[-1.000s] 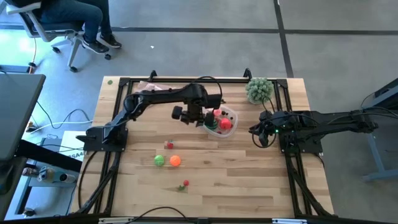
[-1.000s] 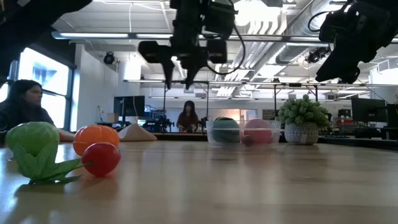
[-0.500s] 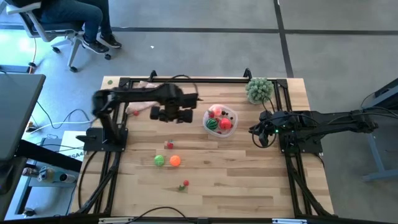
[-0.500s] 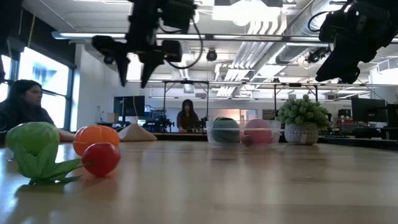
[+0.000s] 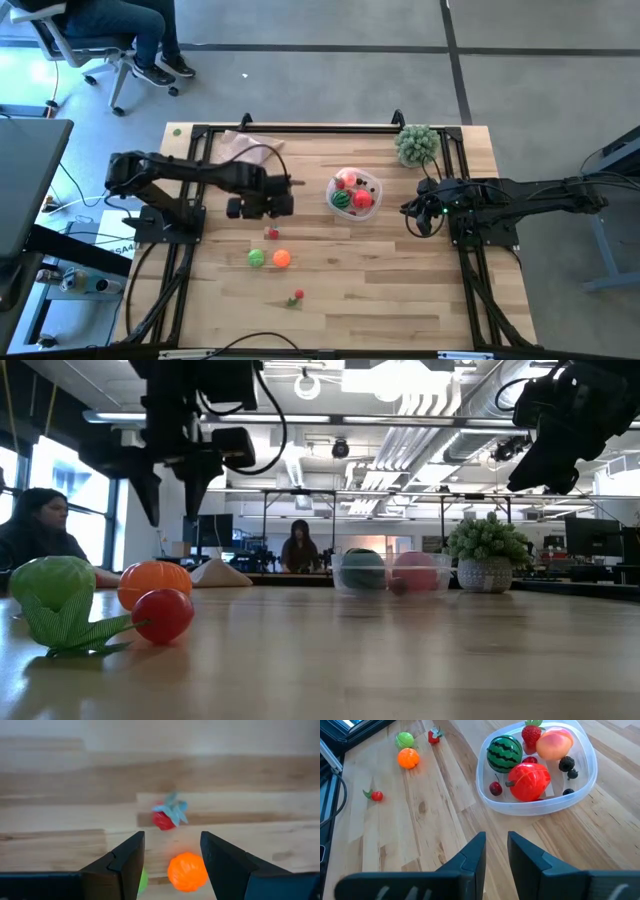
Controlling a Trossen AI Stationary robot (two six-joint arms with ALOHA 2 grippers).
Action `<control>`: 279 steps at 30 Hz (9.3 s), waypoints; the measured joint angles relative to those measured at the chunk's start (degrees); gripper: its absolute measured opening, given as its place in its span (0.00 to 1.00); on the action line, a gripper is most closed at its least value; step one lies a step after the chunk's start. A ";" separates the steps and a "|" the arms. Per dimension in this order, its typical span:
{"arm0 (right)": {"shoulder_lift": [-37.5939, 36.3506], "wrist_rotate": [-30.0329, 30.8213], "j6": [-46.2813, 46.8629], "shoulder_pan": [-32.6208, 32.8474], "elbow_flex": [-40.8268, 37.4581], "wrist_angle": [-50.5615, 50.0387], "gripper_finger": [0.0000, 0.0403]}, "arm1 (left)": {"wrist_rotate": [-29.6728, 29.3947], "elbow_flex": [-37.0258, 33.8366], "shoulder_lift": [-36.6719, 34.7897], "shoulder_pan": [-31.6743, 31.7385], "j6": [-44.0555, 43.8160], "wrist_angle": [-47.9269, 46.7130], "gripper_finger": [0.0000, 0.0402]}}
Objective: Pick and placing Produce into tupperware
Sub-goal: Put the strawberry into the transparent bin, then put the pumpkin into the transparent bin
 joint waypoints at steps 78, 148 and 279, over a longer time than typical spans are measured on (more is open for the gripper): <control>-0.02 -0.02 0.00 0.00 0.00 0.00 0.18 | -5.87 -2.27 15.66 -7.81 -9.16 10.88 0.39; 0.00 -0.02 0.00 0.00 0.00 0.02 0.18 | -15.28 58.40 40.34 2.74 17.76 -0.70 0.36; -0.06 -0.02 0.00 0.00 0.00 0.02 0.18 | 4.73 4.70 13.87 -16.90 -6.27 11.34 0.88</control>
